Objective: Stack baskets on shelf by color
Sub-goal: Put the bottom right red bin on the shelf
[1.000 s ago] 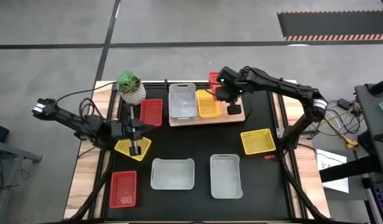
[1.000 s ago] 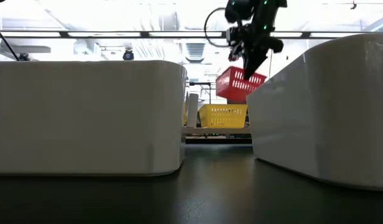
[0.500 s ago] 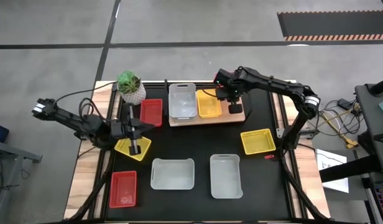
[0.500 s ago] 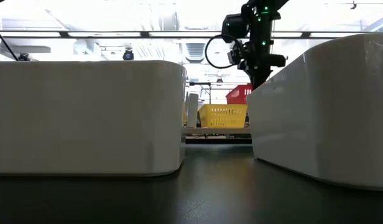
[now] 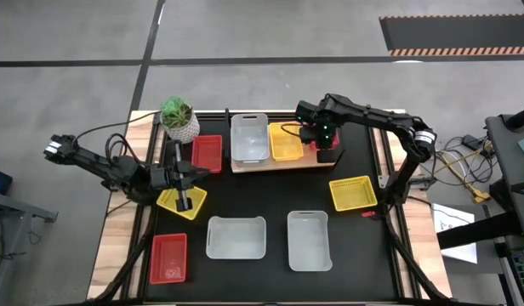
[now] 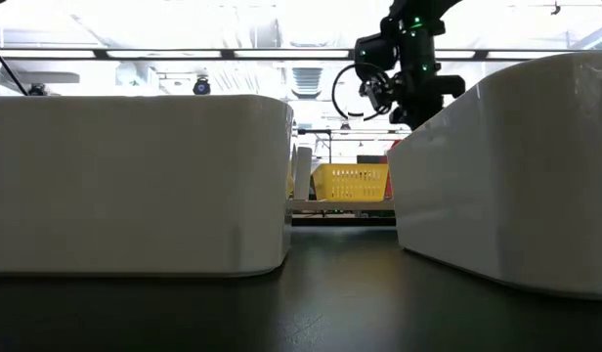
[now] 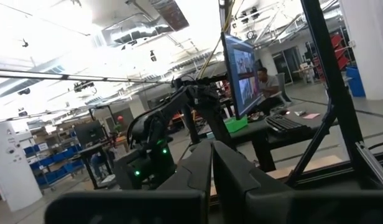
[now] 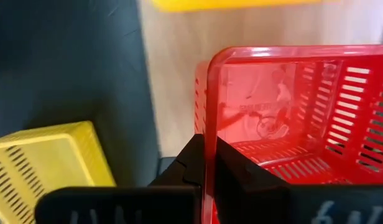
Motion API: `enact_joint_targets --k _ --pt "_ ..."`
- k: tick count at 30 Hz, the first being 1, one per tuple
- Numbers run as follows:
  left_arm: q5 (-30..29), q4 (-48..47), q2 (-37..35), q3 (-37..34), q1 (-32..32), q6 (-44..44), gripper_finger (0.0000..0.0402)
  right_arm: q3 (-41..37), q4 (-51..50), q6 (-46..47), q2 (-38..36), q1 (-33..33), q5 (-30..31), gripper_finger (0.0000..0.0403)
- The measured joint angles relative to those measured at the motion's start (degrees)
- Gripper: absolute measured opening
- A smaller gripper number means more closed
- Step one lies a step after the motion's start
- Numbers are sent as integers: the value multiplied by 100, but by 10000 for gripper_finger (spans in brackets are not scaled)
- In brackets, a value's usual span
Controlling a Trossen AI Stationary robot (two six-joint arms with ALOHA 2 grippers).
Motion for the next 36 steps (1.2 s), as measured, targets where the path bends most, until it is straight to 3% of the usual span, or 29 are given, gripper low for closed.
enact_joint_targets --k 7,11,25,36 --pt "-2 -3 42 0 0 58 0 -276 2 0 9 0 -128 8" --pt "0 15 57 0 0 215 0 -282 62 -74 9 0 -497 8" --pt "0 34 66 42 0 295 0 -282 490 -109 9 13 -541 10" --pt "0 77 99 42 0 40 0 -282 482 -36 9 13 -549 79"
